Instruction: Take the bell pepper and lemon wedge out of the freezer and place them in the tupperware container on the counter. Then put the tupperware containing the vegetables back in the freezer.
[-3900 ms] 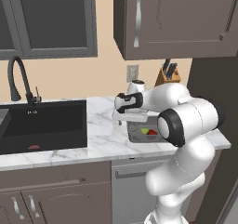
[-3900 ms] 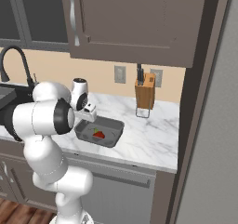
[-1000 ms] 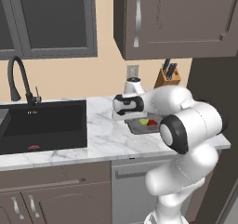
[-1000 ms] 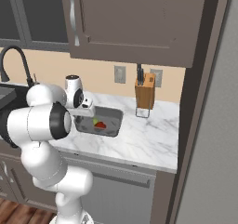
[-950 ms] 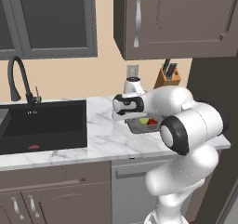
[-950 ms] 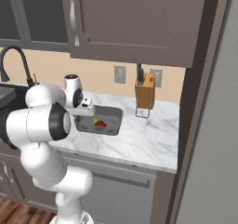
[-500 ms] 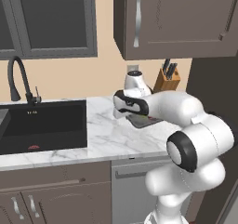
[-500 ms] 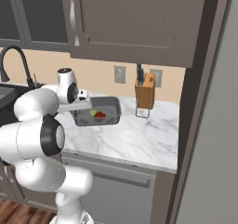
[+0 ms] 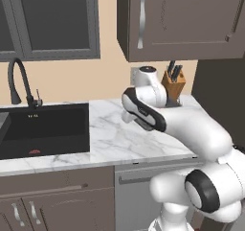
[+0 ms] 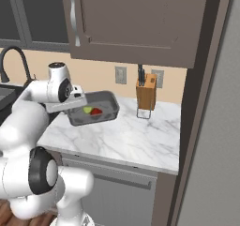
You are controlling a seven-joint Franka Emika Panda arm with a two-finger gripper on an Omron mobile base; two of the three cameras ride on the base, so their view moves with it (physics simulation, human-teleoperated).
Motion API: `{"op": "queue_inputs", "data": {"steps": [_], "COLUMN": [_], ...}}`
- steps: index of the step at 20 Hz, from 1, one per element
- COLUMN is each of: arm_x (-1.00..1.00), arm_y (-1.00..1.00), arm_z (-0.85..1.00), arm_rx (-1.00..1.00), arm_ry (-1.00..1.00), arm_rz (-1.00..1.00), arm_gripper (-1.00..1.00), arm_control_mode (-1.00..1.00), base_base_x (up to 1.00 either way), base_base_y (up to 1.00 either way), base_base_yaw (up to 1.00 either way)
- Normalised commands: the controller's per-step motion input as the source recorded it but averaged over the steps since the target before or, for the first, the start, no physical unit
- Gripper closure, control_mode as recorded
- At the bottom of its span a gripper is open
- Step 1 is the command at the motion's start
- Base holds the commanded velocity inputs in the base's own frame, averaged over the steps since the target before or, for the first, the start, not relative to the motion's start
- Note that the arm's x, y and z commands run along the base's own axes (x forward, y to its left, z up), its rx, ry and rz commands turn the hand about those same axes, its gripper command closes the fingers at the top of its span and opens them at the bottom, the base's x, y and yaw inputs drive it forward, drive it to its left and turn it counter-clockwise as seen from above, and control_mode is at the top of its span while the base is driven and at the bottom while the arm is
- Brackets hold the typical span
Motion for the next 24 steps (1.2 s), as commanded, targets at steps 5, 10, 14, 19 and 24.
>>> {"op": "queue_inputs", "data": {"steps": [5, 10, 14, 19, 24], "arm_x": [-0.74, -0.7, -0.75, -0.77, -0.35], "arm_y": [0.0, -0.01, -0.05, -0.16, -0.17], "arm_z": [0.52, 0.56, 0.5, 0.4, 0.04], "arm_rx": [-0.01, -0.04, -0.08, -0.01, 0.01], "arm_ry": [-0.05, -0.06, -0.07, -0.07, -0.01], "arm_rz": [0.14, 0.17, 0.19, 0.18, 0.27], "arm_gripper": [1.0, 1.0, 1.0, 1.0, 1.0], "arm_control_mode": [-1.0, -1.0, -1.0, -1.0, -1.0], "base_base_x": [0.0, 0.0, 0.0, 0.0, 0.0], "base_base_y": [0.0, 0.0, 0.0, 0.0, 0.0], "base_base_yaw": [0.0, 0.0, 0.0, 0.0, 0.0]}}
